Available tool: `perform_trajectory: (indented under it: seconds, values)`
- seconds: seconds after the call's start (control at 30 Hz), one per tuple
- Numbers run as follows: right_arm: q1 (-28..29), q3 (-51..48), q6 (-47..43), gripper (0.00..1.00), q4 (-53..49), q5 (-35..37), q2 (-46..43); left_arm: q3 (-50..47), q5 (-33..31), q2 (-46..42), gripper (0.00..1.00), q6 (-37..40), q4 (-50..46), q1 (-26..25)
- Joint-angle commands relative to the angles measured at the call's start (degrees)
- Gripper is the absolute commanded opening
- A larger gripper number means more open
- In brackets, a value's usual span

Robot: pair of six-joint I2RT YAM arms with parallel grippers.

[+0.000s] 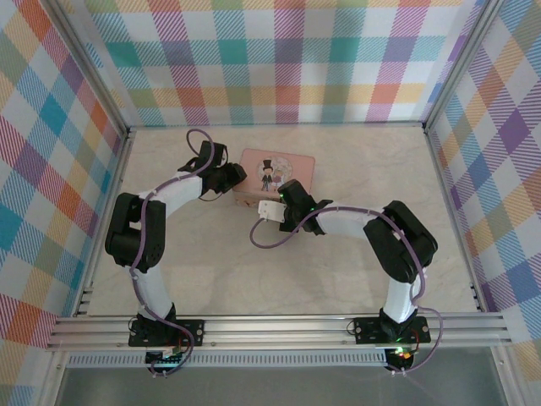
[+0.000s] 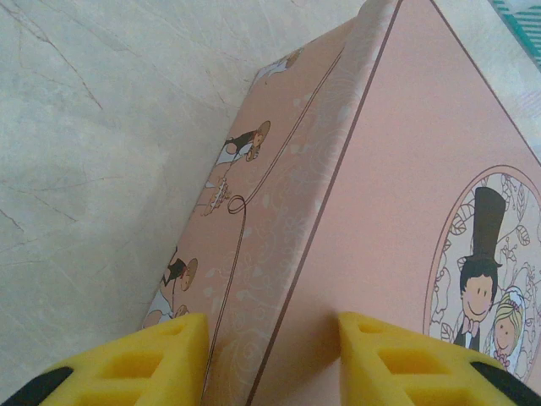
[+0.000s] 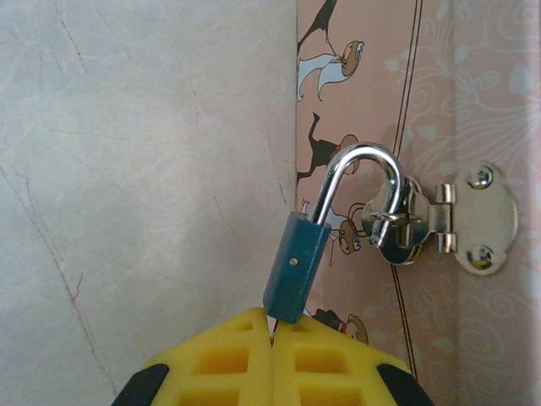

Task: Unlock a padlock with a key

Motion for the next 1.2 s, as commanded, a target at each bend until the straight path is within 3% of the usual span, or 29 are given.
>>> perform_trajectory:
  seconds: [0.0, 0.43, 0.63, 0.8, 1.17]
  values:
    - [0.9, 3.9, -2.5, 0.00, 3.8, -5.6, 1.6, 0.3, 0.6, 2.2, 0.40, -1.5, -1.3, 0.2]
    - [2.3, 5.0, -3.0, 0.00, 8.0, -5.9, 1.4, -0.3, 0.9, 1.8, 0.40, -2.0, -1.2, 0.1]
    - [2.0, -0.7, -3.3, 0.00, 15.4, -3.4, -2.4, -0.1, -0.5, 1.1, 0.40, -1.5, -2.3, 0.4]
    - [0.9, -3.2, -2.9, 0.00, 15.3, -2.9, -4.6, 0.1, -0.6, 0.9, 0.41, -1.2, -2.6, 0.6]
    - [1.7, -4.0, 3.3, 0.00, 14.3, -3.6, -9.8, -3.3, -1.3, -3.9, 0.52, -2.0, -1.9, 1.5]
